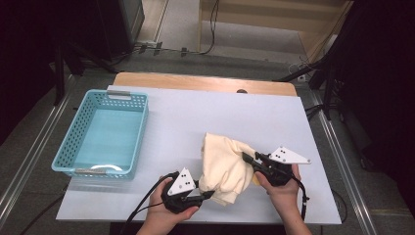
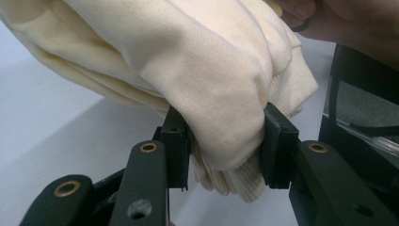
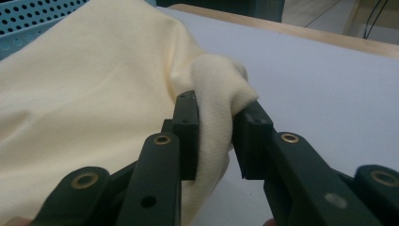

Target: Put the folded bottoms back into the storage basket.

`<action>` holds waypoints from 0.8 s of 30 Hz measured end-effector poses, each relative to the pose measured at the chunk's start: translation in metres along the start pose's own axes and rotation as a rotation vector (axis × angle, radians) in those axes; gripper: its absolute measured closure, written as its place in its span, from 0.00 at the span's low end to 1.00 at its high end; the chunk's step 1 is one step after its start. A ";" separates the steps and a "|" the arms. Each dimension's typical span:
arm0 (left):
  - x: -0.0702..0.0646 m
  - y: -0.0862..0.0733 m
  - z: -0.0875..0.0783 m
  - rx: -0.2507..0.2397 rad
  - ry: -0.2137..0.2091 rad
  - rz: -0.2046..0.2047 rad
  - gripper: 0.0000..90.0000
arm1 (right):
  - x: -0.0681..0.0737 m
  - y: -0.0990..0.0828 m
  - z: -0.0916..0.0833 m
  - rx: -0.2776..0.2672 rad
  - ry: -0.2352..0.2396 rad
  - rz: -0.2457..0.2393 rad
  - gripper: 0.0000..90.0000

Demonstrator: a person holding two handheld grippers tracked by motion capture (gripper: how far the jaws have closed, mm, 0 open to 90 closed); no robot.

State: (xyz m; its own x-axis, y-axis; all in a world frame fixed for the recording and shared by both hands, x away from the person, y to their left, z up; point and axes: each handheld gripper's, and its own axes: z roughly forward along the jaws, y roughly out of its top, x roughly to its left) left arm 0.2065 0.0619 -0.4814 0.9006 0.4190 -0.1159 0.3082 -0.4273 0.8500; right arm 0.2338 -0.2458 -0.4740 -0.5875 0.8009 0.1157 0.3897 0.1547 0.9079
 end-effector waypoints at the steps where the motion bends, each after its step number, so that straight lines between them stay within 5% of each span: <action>1: 0.000 0.000 -0.001 -0.002 0.002 0.002 0.67 | 0.001 0.001 0.000 0.002 0.000 0.001 0.79; 24: 0.018 0.008 -0.041 -0.042 0.073 -0.003 0.67 | 0.018 0.041 0.029 -0.015 0.046 -0.045 0.79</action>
State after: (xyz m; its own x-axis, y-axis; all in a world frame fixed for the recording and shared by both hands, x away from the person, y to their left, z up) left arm 0.2123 0.0984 -0.4558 0.8744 0.4782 -0.0818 0.2962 -0.3926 0.8707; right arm 0.2599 -0.2081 -0.4464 -0.6365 0.7657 0.0926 0.3516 0.1811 0.9185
